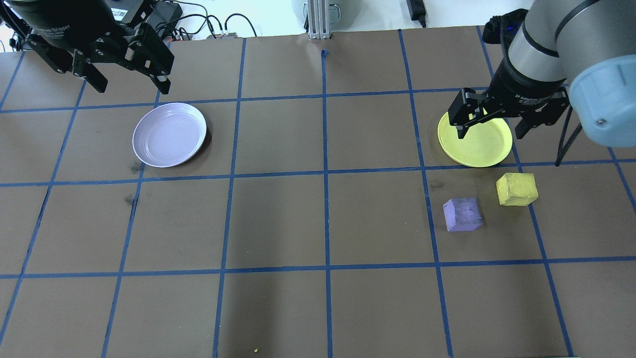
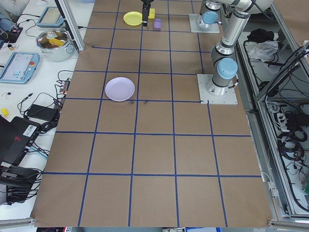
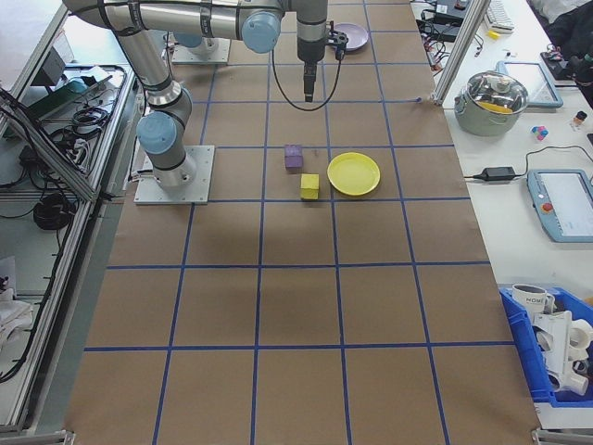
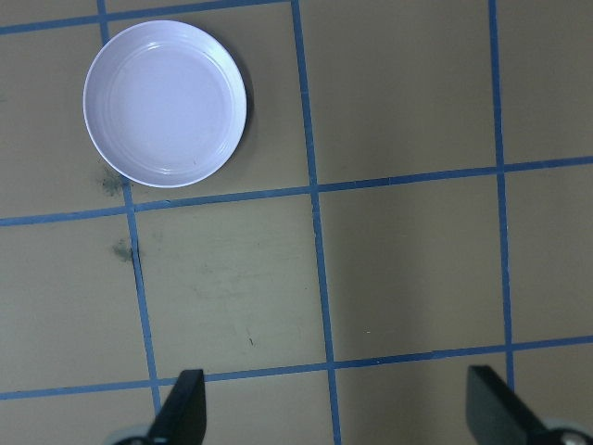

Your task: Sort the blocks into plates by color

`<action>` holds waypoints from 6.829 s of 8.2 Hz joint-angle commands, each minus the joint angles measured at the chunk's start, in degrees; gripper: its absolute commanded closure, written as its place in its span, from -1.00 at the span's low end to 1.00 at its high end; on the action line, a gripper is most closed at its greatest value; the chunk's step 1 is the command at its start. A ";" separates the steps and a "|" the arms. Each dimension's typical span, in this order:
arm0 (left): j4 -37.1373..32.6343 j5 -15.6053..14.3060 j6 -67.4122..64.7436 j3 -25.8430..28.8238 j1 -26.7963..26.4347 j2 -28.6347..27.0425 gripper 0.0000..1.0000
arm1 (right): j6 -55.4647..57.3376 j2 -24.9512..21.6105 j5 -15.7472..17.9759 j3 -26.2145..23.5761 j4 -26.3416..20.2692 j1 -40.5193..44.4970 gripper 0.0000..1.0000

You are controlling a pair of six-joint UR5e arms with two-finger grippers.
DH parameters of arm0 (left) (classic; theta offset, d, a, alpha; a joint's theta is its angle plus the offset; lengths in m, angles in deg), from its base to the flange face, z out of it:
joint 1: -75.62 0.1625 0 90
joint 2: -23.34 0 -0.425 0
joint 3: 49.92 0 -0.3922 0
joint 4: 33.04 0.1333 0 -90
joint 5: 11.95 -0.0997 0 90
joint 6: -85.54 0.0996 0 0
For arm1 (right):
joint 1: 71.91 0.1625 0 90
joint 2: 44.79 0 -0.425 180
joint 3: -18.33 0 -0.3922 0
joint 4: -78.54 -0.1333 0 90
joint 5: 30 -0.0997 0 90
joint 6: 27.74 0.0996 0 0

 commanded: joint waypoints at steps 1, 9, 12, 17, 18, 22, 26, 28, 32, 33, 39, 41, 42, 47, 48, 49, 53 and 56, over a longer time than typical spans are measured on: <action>0.08 0.01 0.07 0.00 0.14 0.25 -1.00 | -0.17 0.88 0.72 -1.68 0.44 -6.23 -1.00; 0.08 0.01 -0.72 0.79 0.32 0.08 -1.00 | -9.91 18.27 1.68 -5.54 9.76 -13.54 -1.00; -0.01 0.09 -0.63 0.18 0.41 0.52 -1.00 | -11.42 21.97 4.05 -6.17 12.13 -13.55 -1.00; 0.08 0.01 -0.11 0.18 0.32 0.34 -1.00 | -11.59 26.10 6.34 -6.17 13.27 -13.55 -1.00; 0.08 0.01 -0.45 0.35 0.32 0.25 -1.00 | -11.59 26.80 6.34 -6.17 12.93 -13.55 -1.00; 0.43 0.01 -0.46 0.09 0.23 0.34 -1.00 | -13.08 28.66 6.16 -6.17 12.40 -13.64 0.64; 0.43 -0.08 -0.28 0.09 0.23 0.34 -1.00 | -16.16 23.41 5.46 -4.77 10.57 -13.64 1.00; 0.34 0.01 -0.10 0.00 0.23 0.34 -1.00 | -16.25 21.10 4.33 -0.83 10.20 -13.29 1.00; 0.43 -0.08 -0.37 0.00 0.23 0.17 -1.00 | -16.34 26.10 -0.69 7.96 10.99 -9.96 1.00; 0.43 -0.08 -0.37 0.00 0.23 0.25 -1.00 | -17.73 28.46 -0.78 8.85 12.56 -9.42 1.00; 0.43 -0.08 -0.37 0.00 0.23 0.25 -1.00 | -19.07 34.63 -1.92 8.95 17.84 -7.49 -0.90; 0.43 -0.08 -0.37 0.00 0.23 0.17 -1.00 | -19.24 33.58 -1.04 8.95 16.88 -7.40 -1.00; 0.43 -0.08 -0.28 0.00 0.23 0.17 -1.00 | -19.33 32.36 -1.04 8.86 15.83 -7.40 -1.00; 0.43 -0.08 -0.19 0.00 0.23 0.25 -1.00 | -17.05 22.61 -5.70 3.79 -2.88 -6.52 -1.00; 0.43 -0.08 -0.11 0.00 0.23 0.17 -1.00 | -14.96 20.85 -5.79 -1.37 -2.11 -5.39 -1.00; 0.43 -0.17 -0.02 0.00 0.23 0.25 -1.00 | -13.80 20.31 -5.70 -4.90 -0.11 -4.51 -1.00; 0.43 -0.08 -0.02 0.09 0.23 0.17 -1.00 | -14.05 21.19 -4.65 -8.89 3.77 -4.50 -1.00; 0.43 -0.08 -0.02 0.00 0.23 0.25 -1.00 | -13.88 23.99 -4.38 -9.42 3.78 -4.50 -0.99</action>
